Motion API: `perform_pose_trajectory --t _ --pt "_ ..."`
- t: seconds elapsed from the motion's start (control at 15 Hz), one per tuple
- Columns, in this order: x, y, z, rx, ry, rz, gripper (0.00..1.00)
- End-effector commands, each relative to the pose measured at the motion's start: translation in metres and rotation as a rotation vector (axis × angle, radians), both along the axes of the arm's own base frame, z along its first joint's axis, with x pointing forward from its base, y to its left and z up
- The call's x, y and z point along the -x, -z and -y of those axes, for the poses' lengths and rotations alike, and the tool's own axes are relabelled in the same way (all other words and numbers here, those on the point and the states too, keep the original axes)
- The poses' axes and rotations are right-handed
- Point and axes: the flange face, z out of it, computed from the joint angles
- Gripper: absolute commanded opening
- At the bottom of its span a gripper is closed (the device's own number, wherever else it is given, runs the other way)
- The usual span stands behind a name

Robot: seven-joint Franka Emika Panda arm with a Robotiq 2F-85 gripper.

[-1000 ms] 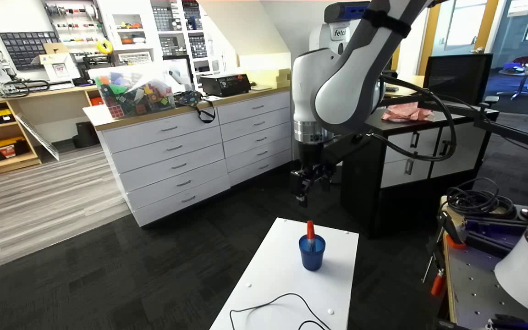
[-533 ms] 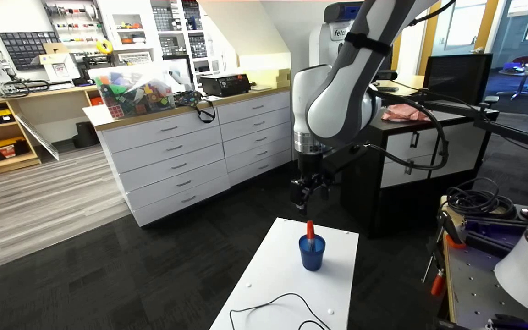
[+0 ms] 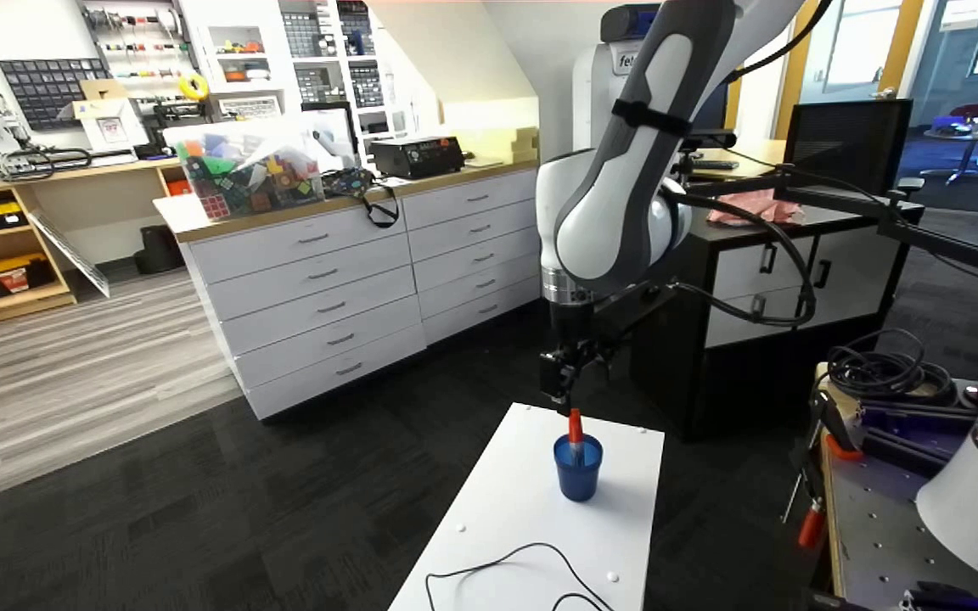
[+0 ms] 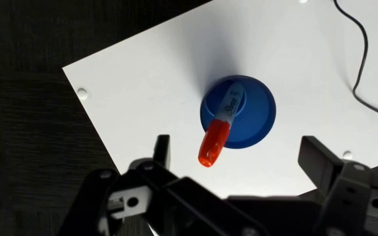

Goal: Pick up the pen from the blue cup and put it on the table.

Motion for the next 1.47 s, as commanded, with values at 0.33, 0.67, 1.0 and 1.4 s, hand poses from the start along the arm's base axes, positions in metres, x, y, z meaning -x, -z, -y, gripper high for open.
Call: perform_pose_trajectory --t 0.33,0.67,1.0,1.4 --pt "-0.014 0.018 0.013 -0.012 -0.059 0.003 1.0" --pt "-0.024 0.026 0.017 -0.007 -0.059 -0.013 1.0" --pt "-0.02 0.026 0.011 -0.005 -0.064 -0.018 1.0" --pt "-0.018 0.033 0.012 -0.001 -0.068 -0.014 1.0"
